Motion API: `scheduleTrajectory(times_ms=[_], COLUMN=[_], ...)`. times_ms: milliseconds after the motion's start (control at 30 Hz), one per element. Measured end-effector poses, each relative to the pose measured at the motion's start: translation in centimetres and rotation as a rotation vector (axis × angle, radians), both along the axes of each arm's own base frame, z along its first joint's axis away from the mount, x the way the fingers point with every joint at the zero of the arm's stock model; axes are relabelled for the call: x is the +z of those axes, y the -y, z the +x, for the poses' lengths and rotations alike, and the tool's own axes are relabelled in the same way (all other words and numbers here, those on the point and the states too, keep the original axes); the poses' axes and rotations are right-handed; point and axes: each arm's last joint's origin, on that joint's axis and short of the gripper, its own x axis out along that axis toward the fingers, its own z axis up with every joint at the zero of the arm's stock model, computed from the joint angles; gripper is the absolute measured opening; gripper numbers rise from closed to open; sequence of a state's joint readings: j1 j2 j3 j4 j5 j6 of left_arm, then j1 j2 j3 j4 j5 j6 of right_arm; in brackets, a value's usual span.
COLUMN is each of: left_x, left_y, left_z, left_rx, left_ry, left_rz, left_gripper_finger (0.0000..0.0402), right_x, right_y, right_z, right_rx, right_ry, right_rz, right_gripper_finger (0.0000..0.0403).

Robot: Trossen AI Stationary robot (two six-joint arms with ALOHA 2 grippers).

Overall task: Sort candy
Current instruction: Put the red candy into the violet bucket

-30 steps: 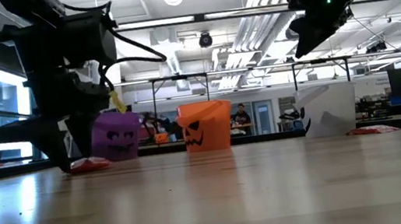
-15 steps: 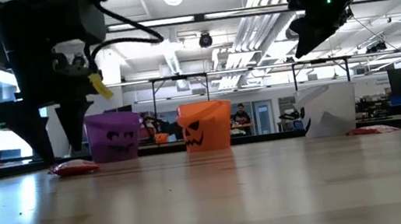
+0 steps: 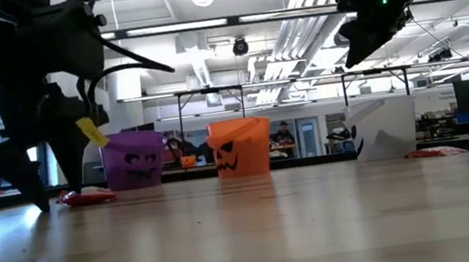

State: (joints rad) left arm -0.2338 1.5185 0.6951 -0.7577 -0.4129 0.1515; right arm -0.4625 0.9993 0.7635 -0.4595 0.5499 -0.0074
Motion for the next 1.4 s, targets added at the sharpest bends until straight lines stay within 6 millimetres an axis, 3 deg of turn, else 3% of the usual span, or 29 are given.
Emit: scheduleTrajectory(times_ms=[233,600,1000,1200,1400], left_x=[-0.2,-0.2,-0.1,-0.2,0.0], left_y=[-0.5,-0.5,-0.4,0.4,0.8], left_z=[0.4,0.6,0.8,1.1,1.0], left_rx=[0.036,0.023,0.06,0.062,0.122], left_ry=[0.068,0.087,0.128,0.173,0.247], left_rz=[0.054,0.056,0.033,-0.02,0.073], left_gripper_finger=[0.0182,0.0008,0.0004,0.0056,0.0119], right_x=[0.0,0.0,0.0,-0.1,-0.1], right_y=[0.0,0.0,0.0,0.0,0.0], right_z=[0.0,0.0,0.0,0.0,0.0], right_rx=[0.0,0.0,0.0,0.0,0.0], right_ry=[0.0,0.0,-0.002,-0.007,-0.007], right_rz=[0.0,0.0,0.001,0.004,0.004], right_gripper_finger=[0.0144,0.0144,0.0144,0.0144,0.0144])
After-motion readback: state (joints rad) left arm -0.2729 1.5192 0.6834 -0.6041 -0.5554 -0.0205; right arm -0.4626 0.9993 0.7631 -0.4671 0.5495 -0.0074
